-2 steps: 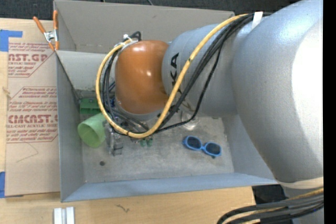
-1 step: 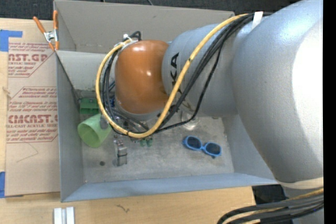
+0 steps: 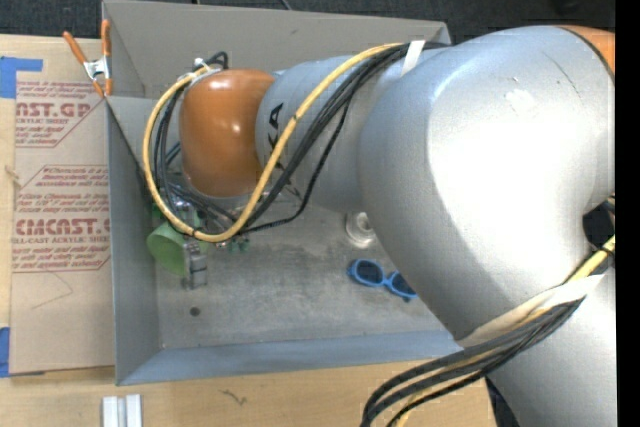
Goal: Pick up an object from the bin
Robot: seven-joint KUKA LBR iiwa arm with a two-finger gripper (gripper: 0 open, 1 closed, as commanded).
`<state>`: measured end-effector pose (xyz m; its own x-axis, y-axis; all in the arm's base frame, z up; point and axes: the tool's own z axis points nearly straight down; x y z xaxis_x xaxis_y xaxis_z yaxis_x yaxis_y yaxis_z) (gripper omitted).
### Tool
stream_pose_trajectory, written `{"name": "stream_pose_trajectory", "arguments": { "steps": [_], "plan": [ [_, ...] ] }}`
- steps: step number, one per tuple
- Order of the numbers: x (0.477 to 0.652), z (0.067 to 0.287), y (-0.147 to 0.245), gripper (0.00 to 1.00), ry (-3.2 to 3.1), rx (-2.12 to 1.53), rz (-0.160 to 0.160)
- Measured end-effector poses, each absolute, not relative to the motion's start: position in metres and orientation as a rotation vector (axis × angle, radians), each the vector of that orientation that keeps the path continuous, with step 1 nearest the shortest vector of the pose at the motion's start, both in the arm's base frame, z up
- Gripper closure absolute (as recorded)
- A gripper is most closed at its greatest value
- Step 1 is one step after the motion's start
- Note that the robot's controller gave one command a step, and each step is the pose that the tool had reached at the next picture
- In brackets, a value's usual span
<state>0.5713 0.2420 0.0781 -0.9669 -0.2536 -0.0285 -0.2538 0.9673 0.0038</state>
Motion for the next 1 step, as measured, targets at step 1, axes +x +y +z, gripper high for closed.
{"name": "stream_pose_trajectory", "arguments": {
  "steps": [1],
  "plan": [
    [0.5722, 0.0882, 0.2501, 1.00, 3.076, -0.402, 0.034]
  ]
}}
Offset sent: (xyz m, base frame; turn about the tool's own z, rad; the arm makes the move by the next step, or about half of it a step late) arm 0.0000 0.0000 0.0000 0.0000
